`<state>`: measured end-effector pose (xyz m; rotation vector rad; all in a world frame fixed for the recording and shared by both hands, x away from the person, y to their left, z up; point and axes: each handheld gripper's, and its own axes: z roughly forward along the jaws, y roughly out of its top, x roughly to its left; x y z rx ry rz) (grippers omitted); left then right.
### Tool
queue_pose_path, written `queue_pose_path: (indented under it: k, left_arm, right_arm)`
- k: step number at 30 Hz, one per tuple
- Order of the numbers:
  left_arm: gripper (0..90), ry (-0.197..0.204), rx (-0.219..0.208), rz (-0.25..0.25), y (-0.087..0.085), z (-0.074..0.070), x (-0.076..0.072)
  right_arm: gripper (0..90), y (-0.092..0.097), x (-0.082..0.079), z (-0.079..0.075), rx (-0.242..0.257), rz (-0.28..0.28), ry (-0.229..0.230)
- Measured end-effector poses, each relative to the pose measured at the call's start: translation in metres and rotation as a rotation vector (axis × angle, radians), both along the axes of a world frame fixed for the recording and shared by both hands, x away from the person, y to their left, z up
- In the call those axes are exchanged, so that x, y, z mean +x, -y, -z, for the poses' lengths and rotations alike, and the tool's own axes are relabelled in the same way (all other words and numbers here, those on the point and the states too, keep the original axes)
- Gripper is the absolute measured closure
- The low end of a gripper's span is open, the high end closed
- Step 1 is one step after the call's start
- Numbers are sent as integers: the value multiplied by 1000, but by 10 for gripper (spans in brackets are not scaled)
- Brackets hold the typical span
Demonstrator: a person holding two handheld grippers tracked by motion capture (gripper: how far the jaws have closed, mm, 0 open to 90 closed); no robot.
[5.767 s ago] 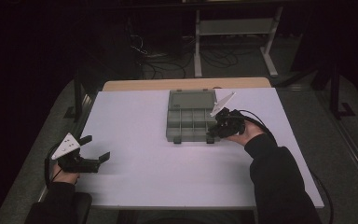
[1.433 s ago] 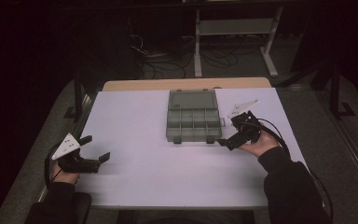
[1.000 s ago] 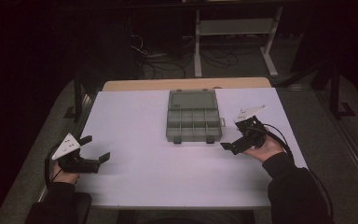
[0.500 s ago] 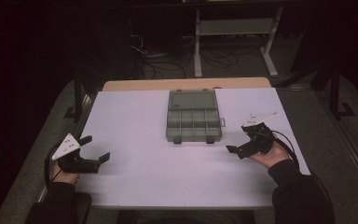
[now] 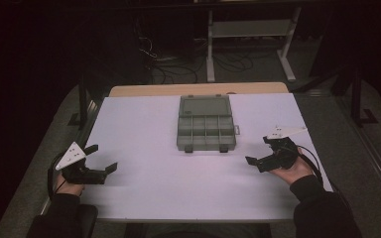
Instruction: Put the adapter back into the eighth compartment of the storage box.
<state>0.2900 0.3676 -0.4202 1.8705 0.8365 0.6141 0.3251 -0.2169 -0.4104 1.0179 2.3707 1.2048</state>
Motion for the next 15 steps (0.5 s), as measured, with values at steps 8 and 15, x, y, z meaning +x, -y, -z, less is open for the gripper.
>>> queue_pose_path:
  k: [8, 15]
  left_arm:
    - [0, 0, -2, -3, 0, 0, 0]
    - [0, 1, -1, -2, 0, 0, 0]
  right_arm:
    - [0, 5, -6, 8, 7, 7, -8]
    - [0, 12, -10, 13, 15, 27, -21]
